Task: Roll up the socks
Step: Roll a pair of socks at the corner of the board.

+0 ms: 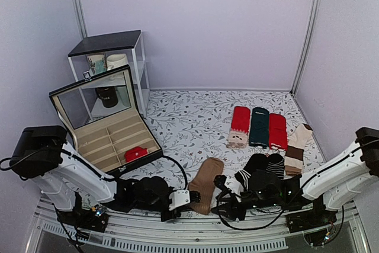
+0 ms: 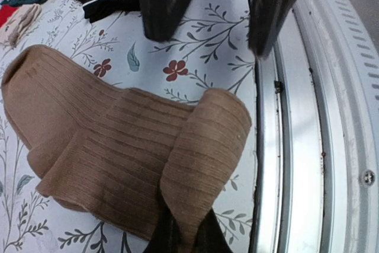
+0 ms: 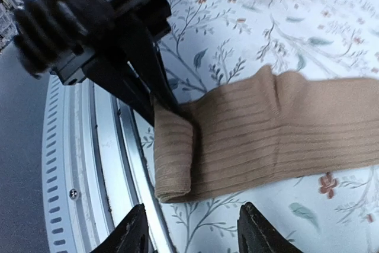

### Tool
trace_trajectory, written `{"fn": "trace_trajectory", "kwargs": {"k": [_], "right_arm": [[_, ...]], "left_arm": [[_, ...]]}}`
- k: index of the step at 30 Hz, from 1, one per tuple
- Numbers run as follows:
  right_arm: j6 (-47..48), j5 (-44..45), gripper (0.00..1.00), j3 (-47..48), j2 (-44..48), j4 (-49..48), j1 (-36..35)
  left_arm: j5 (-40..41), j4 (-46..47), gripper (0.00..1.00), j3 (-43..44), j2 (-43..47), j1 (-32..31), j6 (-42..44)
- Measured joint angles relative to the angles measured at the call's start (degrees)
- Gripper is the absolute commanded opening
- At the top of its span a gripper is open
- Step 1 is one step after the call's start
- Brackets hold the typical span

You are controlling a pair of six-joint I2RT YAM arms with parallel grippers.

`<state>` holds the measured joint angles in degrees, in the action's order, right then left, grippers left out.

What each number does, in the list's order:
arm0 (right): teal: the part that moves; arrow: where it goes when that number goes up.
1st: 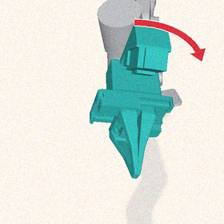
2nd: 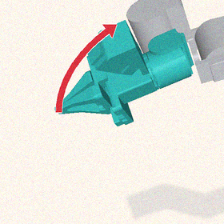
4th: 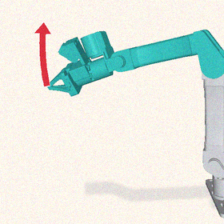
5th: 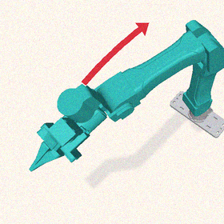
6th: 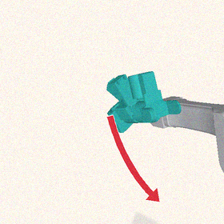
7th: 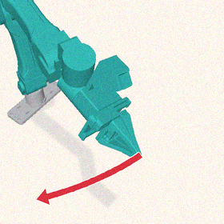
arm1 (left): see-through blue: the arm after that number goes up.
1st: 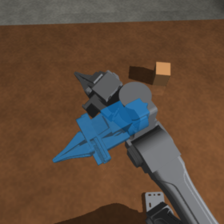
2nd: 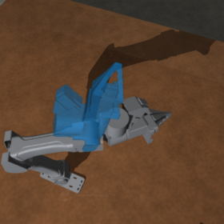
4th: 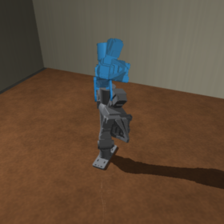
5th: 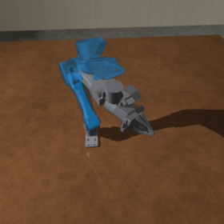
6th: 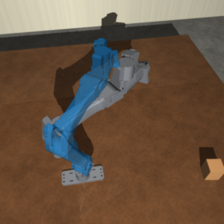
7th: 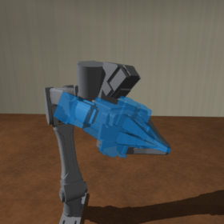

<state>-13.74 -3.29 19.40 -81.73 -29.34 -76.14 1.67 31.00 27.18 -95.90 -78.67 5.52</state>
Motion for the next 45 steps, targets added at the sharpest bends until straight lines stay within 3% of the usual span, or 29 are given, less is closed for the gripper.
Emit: {"fn": "trace_trajectory", "kwargs": {"k": [3,10,21,29,41,45], "right_arm": [[5.03,5.97,0.53,-0.15,4.31,1.16,-1.09],[16.28,17.70,0.53,1.68,2.51,3.32,-7.19],[21.49,24.46,0.52,4.70,-3.28,3.72,-13.60],[21.46,25.97,0.49,5.68,-6.71,3.87,-14.12],[18.29,26.97,0.25,6.62,-10.78,3.91,-14.12],[15.82,26.71,0.14,6.80,-12.41,2.21,-13.29]], "left_arm": [[-2.54,-2.69,0.00,1.73,-0.20,1.29,-2.32],[-7.76,-4.81,0.00,4.33,-1.92,3.89,-5.86],[-13.00,-4.15,0.00,6.16,-4.52,5.75,-9.01],[-13.79,-3.91,0.00,6.21,-4.74,6.10,-9.68],[-14.49,-2.56,0.00,6.51,-5.73,6.16,-10.12],[-14.53,-2.01,0.06,6.25,-5.73,6.19,-10.12]]}}
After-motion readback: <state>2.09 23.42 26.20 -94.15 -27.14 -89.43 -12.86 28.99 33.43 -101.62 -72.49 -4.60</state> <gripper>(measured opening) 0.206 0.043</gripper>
